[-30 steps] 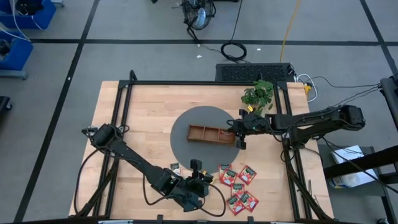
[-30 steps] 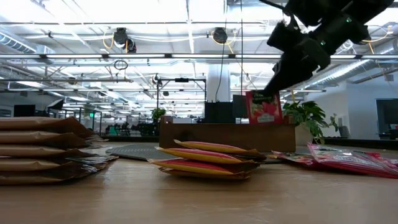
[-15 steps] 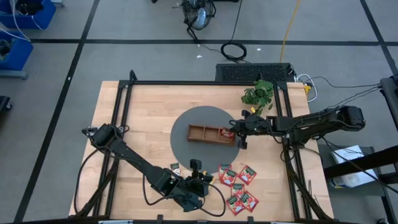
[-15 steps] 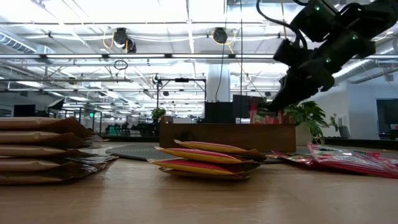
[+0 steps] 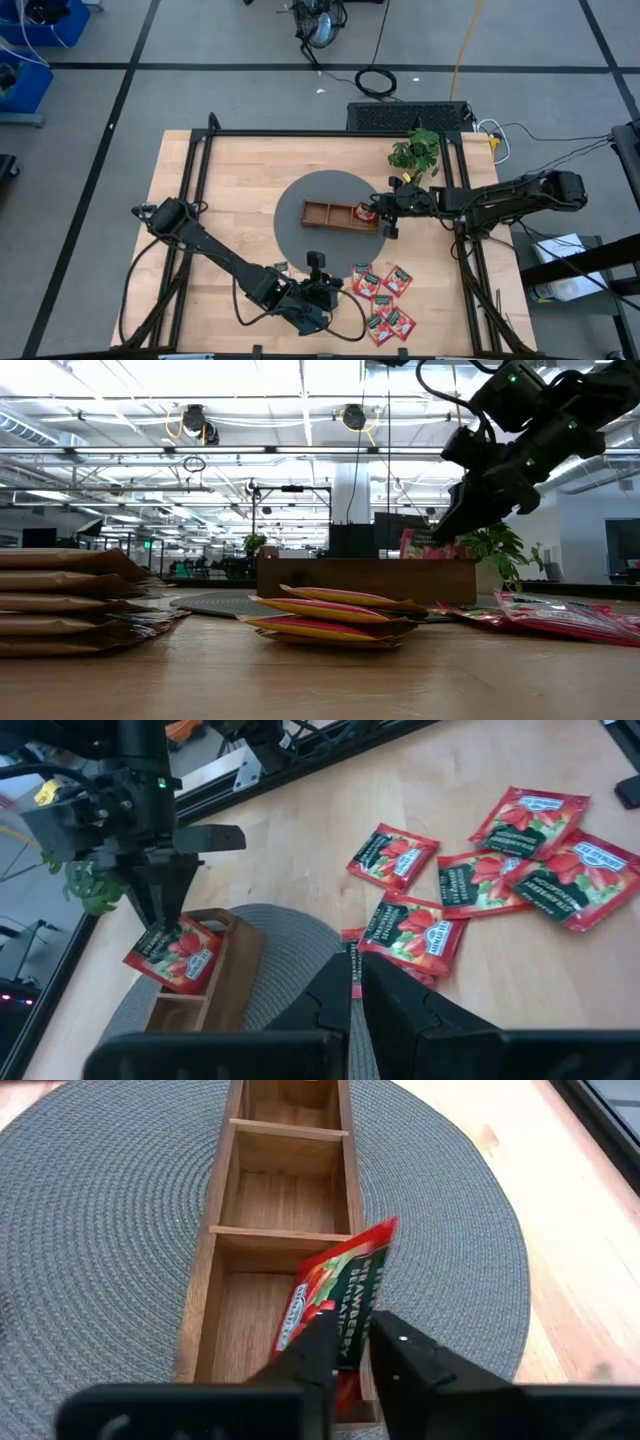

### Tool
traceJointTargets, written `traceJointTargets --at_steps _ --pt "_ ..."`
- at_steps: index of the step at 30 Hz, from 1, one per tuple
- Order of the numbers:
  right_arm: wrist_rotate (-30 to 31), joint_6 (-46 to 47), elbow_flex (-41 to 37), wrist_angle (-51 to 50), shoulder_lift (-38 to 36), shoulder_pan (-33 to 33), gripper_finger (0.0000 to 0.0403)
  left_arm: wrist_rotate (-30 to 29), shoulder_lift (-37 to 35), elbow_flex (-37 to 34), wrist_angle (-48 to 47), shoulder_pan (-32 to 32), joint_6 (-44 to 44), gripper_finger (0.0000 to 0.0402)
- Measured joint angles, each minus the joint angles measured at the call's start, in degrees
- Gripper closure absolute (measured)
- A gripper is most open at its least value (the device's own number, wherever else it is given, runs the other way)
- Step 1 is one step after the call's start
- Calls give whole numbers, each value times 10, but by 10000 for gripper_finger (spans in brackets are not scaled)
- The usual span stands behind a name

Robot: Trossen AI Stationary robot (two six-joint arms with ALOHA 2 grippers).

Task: Pick & Place Tea
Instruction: Put the red tea bag into the right compartment of the wooden organizer, then adjust the wooden organizer

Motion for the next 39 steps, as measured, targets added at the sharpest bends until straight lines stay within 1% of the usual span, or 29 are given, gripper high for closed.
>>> traceJointTargets --at_steps 5,10,13,16,17,20,22,26,29,30,33,34,36,39 --pt "18 0 0 12 -6 0 285 0 0 0 0 6 -2 366" --pt "18 -8 0 20 -18 0 259 0 0 0 1 7 -2 366" --pt "15 -1 0 17 -34 4 258 0 0 0 1 6 1 366" --pt "-17 -16 0 16 -49 28 265 0 0 0 -2 6 7 366" --pt "-30 -18 0 12 -52 42 268 -1 0 0 -5 6 6 366" --pt "-39 0 0 -3 -55 101 281 -6 0 0 -32 6 -12 366" --pt "-20 23 0 -9 -49 143 297 -29 0 -6 -52 5 -34 367" --pt "63 42 0 -9 -40 205 344 -100 1 -42 -93 5 -106 366" --pt "74 57 0 -14 -39 235 387 -132 -13 -64 -160 12 -201 366" --pt "74 62 0 -14 -39 243 395 -144 -24 -73 -182 14 -240 366" --pt "74 73 -4 -5 -34 259 395 -185 -53 -111 -236 18 -369 367" --pt "75 73 -12 5 -33 260 395 -190 -66 -128 -235 19 -403 367" --pt "79 67 -37 40 -33 259 400 -175 -90 -164 -227 26 -453 367" --pt "90 73 -86 136 -32 255 401 -151 -114 -224 -186 43 -479 367"
